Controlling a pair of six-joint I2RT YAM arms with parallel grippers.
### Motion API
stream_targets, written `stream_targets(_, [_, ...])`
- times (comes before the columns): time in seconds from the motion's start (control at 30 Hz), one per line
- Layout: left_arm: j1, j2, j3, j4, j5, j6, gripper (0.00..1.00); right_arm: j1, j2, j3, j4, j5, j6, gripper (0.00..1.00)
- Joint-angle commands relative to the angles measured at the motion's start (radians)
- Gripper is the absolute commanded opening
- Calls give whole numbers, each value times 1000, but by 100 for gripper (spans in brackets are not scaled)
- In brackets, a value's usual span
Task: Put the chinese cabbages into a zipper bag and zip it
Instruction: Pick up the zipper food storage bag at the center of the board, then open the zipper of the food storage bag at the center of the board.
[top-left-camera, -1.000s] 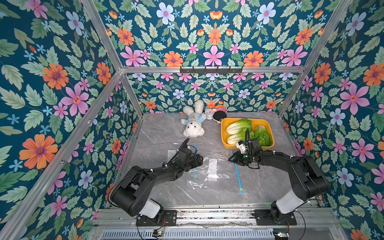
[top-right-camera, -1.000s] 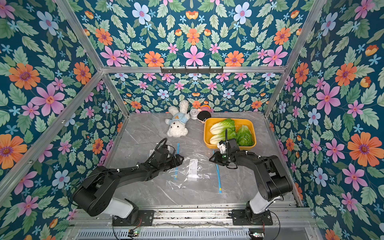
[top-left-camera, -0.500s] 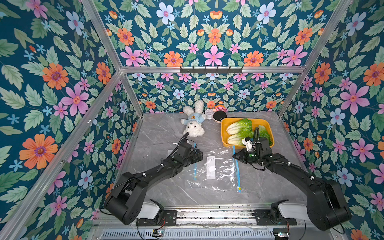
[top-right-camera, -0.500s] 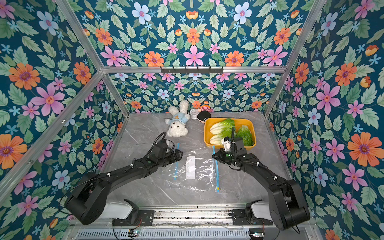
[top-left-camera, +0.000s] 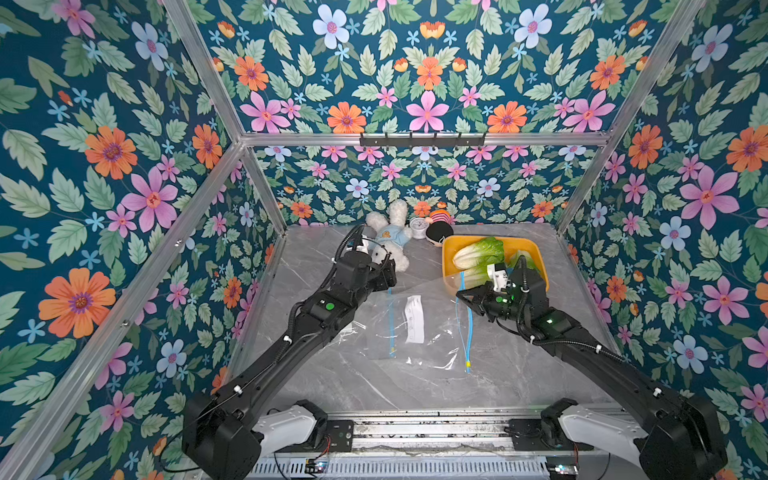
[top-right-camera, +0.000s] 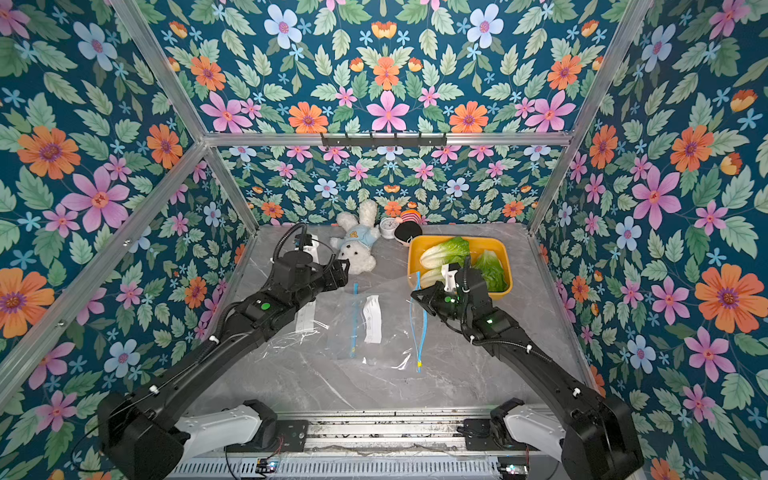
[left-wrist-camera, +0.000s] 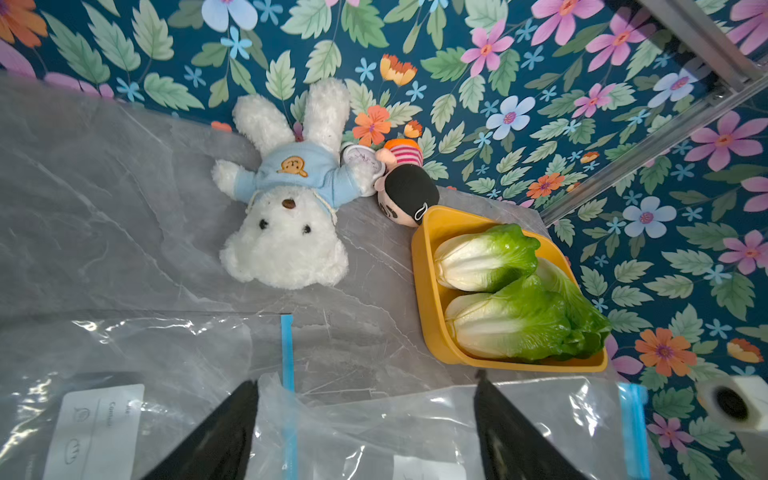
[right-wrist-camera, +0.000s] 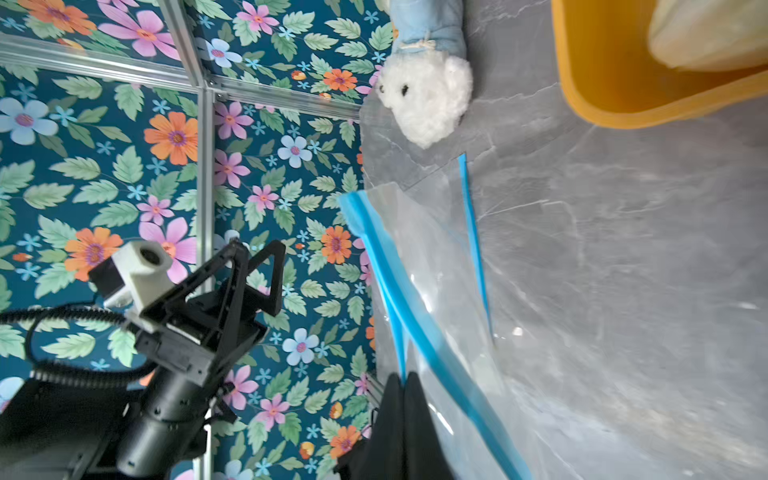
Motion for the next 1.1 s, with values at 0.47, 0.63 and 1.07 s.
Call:
stream_targets(0.47, [-406, 79, -10, 95, 9, 19, 67, 107, 90, 64, 202, 187, 203, 0])
stream_targets(0.63, [-407, 116, -24, 77, -113, -47, 57, 109, 80, 54, 200, 190, 195, 0])
stream_targets(1.07, [-406, 252, 73, 76, -147, -61, 19, 115, 86, 51, 183, 199, 168, 0])
